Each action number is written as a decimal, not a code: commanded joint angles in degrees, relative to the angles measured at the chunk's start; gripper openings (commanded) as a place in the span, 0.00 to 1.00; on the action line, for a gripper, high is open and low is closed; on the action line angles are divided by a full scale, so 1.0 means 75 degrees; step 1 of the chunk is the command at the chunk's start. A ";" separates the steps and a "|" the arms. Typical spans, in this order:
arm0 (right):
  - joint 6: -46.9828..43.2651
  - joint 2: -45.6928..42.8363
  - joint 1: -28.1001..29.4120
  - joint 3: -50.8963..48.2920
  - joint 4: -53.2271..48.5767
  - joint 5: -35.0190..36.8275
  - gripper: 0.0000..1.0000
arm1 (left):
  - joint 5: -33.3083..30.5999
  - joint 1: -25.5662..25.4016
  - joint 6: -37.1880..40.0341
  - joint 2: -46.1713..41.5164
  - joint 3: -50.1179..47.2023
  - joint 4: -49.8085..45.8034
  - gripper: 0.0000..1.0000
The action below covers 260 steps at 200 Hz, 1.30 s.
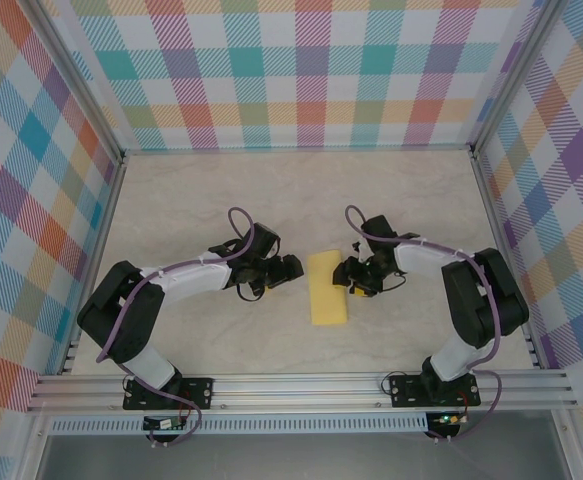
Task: Fold a paper plane with a square sheet of paper (pick it up from the middle)
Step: Fold the square sheet of paper in half at the center of the table, then hold the square sheet of paper at the center of the table.
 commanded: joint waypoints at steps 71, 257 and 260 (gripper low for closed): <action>-0.0531 0.0829 0.0203 0.0589 -0.0869 0.0750 0.51 | -0.0020 -0.0102 0.0155 0.0011 0.0099 -0.0078 0.83; -0.0178 0.1451 0.0332 0.0736 -0.1019 0.1109 0.51 | 0.0237 -0.0131 0.0088 0.0087 0.0157 0.0234 0.71; -0.0166 0.1463 0.0331 0.0736 -0.1018 0.1109 0.51 | 0.0244 -0.0136 0.0077 0.0095 0.0170 0.0255 0.69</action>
